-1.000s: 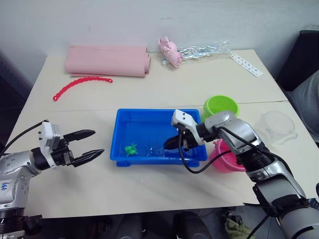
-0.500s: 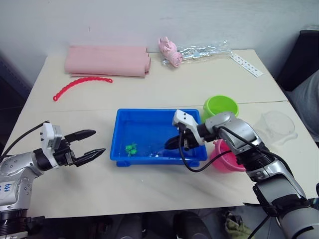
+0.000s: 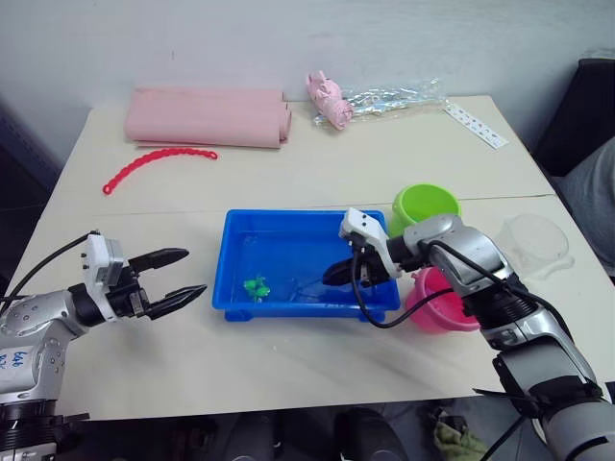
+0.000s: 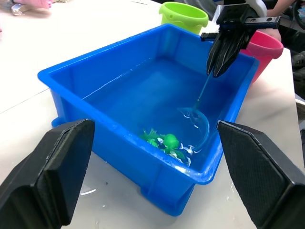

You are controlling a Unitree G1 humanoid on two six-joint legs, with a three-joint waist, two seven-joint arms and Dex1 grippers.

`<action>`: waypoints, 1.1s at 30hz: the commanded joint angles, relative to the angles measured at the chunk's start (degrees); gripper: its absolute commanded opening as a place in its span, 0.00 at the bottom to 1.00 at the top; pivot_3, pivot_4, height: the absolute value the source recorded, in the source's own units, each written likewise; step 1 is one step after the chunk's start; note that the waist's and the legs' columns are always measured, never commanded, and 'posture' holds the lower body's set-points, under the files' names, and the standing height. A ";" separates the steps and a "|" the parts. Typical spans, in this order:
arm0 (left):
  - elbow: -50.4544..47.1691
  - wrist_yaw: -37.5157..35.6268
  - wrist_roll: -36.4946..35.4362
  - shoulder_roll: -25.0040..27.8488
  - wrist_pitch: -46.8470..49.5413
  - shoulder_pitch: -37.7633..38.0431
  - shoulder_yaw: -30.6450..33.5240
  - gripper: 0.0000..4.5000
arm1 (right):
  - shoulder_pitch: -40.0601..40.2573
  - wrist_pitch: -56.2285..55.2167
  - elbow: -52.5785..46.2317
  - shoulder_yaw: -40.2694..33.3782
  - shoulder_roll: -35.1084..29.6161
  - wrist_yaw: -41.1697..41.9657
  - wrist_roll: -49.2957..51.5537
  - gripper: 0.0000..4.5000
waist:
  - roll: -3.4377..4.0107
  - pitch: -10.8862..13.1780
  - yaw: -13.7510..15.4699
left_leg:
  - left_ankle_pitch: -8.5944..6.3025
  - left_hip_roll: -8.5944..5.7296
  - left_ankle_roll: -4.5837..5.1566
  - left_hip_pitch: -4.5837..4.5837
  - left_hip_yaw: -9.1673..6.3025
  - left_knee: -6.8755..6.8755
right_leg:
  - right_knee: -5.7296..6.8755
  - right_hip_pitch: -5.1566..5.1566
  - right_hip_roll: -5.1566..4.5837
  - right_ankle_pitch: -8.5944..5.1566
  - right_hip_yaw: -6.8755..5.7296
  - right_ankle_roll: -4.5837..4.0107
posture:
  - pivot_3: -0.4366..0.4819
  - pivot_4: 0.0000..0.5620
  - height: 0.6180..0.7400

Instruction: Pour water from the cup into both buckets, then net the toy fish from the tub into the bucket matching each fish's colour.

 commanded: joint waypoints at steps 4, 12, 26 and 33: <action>0.66 -0.65 0.37 0.32 -1.12 -1.64 -0.57 0.99 | 0.37 0.46 -3.05 -2.31 -1.64 0.31 1.71 0.00 | 0.00 0.00 -0.05 | 0.00 0.00 0.00 0.00 0.00 0.00 | 0.00 0.00 0.00 0.00 0.00 0.00 | 0.48 0.27 1.00; 1.48 -0.80 0.58 0.07 -1.34 -2.02 -0.95 0.99 | 2.36 1.14 -4.87 -3.95 -2.37 -0.93 3.06 0.00 | 0.00 0.00 0.03 | 0.00 0.00 0.00 0.00 0.00 0.00 | -0.01 0.00 0.00 0.00 0.00 0.00 | 0.48 0.27 1.00; 2.75 -0.77 1.06 -0.38 -1.79 -3.25 -1.77 0.99 | 5.06 -3.66 -4.90 -5.22 -3.41 -2.42 2.40 0.00 | 0.00 0.00 0.06 | 0.00 0.00 0.00 0.00 0.00 0.00 | -0.01 0.01 0.00 0.00 -0.01 0.00 | 0.48 0.27 1.00; 3.27 -0.81 1.25 -0.45 -1.94 -4.06 -2.05 0.99 | 4.91 -3.51 -4.12 -4.24 -2.01 -4.46 0.95 0.00 | 0.00 0.00 0.03 | 0.01 0.00 0.00 -0.01 0.00 0.01 | 0.00 0.01 0.00 0.00 -0.01 0.00 | 0.48 0.27 1.00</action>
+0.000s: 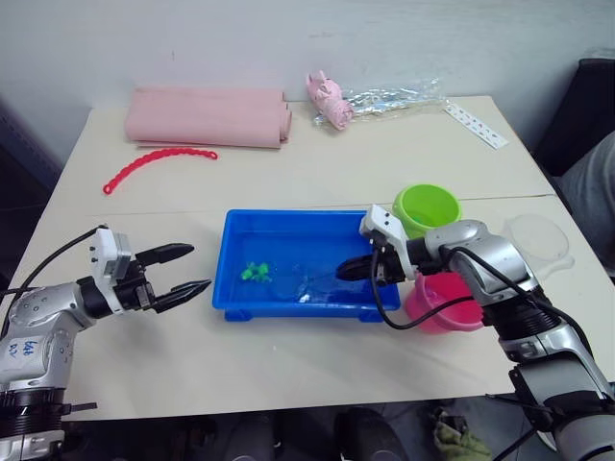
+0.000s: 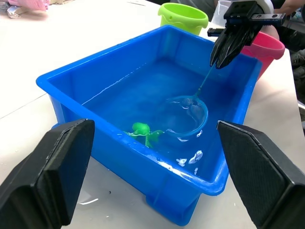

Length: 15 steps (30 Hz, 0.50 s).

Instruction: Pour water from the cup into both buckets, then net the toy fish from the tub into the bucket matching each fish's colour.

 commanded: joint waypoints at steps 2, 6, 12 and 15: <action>-0.47 -0.41 0.09 0.33 -0.94 -0.77 0.53 0.99 | -0.17 -2.05 -0.19 0.25 2.07 -2.50 -1.22 0.00 | 0.00 0.00 -0.06 | 0.00 0.00 0.00 0.00 0.00 0.00 | 0.00 0.00 0.00 0.00 0.00 0.00 | 0.48 0.27 1.00; -0.40 -0.45 0.22 0.47 -0.97 -0.94 0.57 0.99 | -0.63 -4.63 2.63 -0.20 4.60 -5.11 -2.79 0.00 | 0.00 0.00 -0.02 | 0.01 0.00 -0.01 0.00 0.00 0.00 | 0.01 0.00 0.01 0.00 -0.01 0.00 | 0.48 0.27 1.00; -0.42 -0.54 0.22 0.69 -0.93 -0.94 0.88 0.99 | -1.09 -9.62 6.50 -0.93 8.49 -7.86 -4.30 0.00 | -0.01 -0.01 -0.10 | 0.02 0.00 -0.01 0.01 0.00 0.01 | 0.02 0.00 0.01 0.00 -0.01 0.00 | 0.48 0.27 1.00; -0.55 -0.59 0.23 0.80 -0.92 -0.75 1.08 0.99 | -1.07 -11.56 7.85 -1.35 9.70 -8.58 -4.75 0.00 | -0.01 -0.01 -0.07 | 0.03 0.00 -0.02 0.00 0.00 0.00 | 0.02 0.00 0.01 0.00 -0.02 0.00 | 0.48 0.27 1.00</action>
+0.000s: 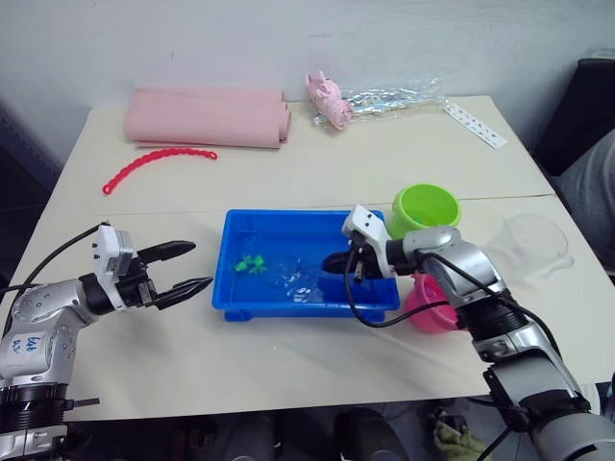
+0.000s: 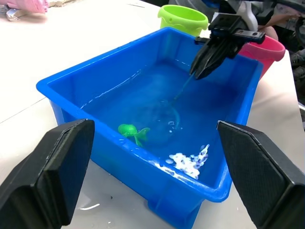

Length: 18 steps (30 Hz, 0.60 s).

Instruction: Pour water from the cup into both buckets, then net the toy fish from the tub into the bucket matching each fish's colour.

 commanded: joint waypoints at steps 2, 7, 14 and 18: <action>-0.82 -0.57 -0.17 0.96 -0.87 0.22 1.40 0.99 | -0.68 -3.60 0.69 -1.59 1.42 -1.03 -0.15 0.00 | 0.00 0.00 0.01 | 0.00 0.00 0.00 0.00 0.00 0.00 | 0.00 0.00 0.00 0.00 0.01 0.00 | 0.48 0.27 1.00; -1.00 -0.61 -0.19 1.17 -0.80 0.54 1.62 0.99 | -0.24 -5.06 1.28 -2.14 2.24 -1.70 -0.10 0.00 | 0.00 0.00 0.01 | 0.00 0.00 0.00 0.00 0.00 0.01 | 0.01 0.00 0.00 0.00 0.00 0.00 | 0.48 0.27 1.00; -1.06 -0.77 -0.14 1.49 -0.78 0.64 1.80 0.99 | 0.34 -6.79 1.78 -3.39 3.03 -2.53 0.32 0.00 | 0.00 0.00 0.01 | 0.00 0.00 0.00 0.00 0.00 0.01 | 0.02 0.00 0.00 0.00 0.01 0.00 | 0.48 0.27 1.00; -0.96 -0.85 -0.21 1.68 -0.77 0.56 1.85 0.99 | 0.50 -8.00 2.34 -3.90 3.41 -2.90 0.04 0.00 | 0.00 0.00 -0.02 | 0.00 0.00 0.00 0.00 0.00 0.00 | 0.02 0.00 0.00 0.00 0.01 0.00 | 0.48 0.27 1.00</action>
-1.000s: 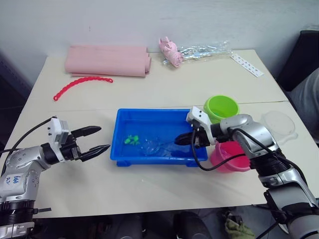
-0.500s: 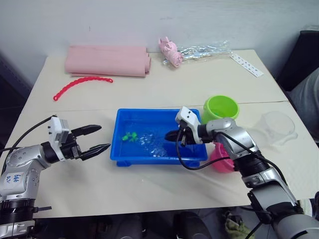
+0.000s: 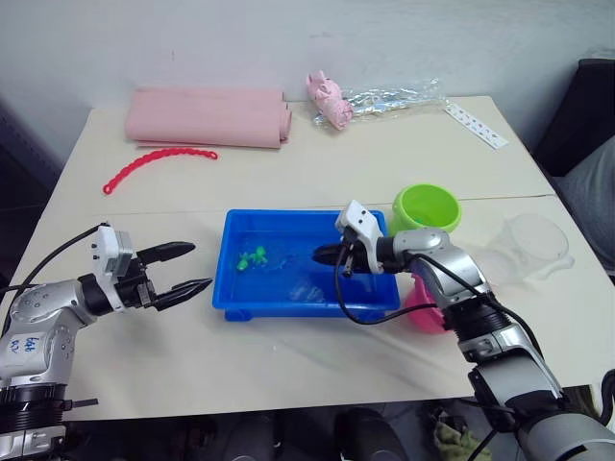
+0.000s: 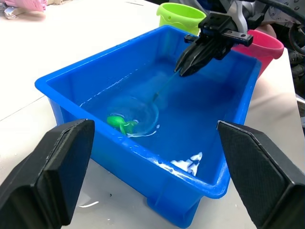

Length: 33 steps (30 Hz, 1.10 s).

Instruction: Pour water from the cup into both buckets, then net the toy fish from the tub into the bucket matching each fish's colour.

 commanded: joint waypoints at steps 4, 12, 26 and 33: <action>-0.97 -0.40 -0.33 1.06 -0.77 0.42 1.82 0.99 | 0.73 -2.48 -0.34 -1.91 0.75 -0.43 0.79 0.00 | 0.00 0.00 0.00 | 0.00 0.00 0.00 0.00 0.00 0.00 | 0.01 0.00 0.00 0.00 0.00 0.00 | 0.48 0.27 1.00; -1.45 -0.46 -0.49 1.08 -0.74 0.70 1.92 0.99 | 4.31 -5.46 -5.88 -4.10 -0.68 1.13 2.67 0.00 | 0.00 0.00 0.05 | 0.00 0.00 0.00 0.00 0.00 0.00 | 0.01 0.00 0.00 0.00 0.00 0.00 | 0.48 0.27 1.00; -3.07 -2.21 -0.47 0.53 -0.53 -2.26 -0.43 0.99 | 24.21 -6.75 -34.77 -17.29 -7.27 -1.96 12.56 0.00 | 0.00 0.00 0.25 | 0.00 -0.01 0.01 -0.01 -0.03 -0.05 | -0.06 0.06 -0.01 0.00 0.00 0.00 | 0.48 0.27 1.00; -5.52 -3.68 -0.13 0.62 1.36 -6.08 -4.80 0.99 | 31.19 -6.84 -40.96 -22.43 -13.85 -1.28 15.17 0.00 | 0.00 0.00 0.21 | 0.05 -0.02 0.01 0.03 -0.01 -0.02 | -0.05 0.09 -0.01 0.00 0.02 0.00 | 0.48 0.27 1.00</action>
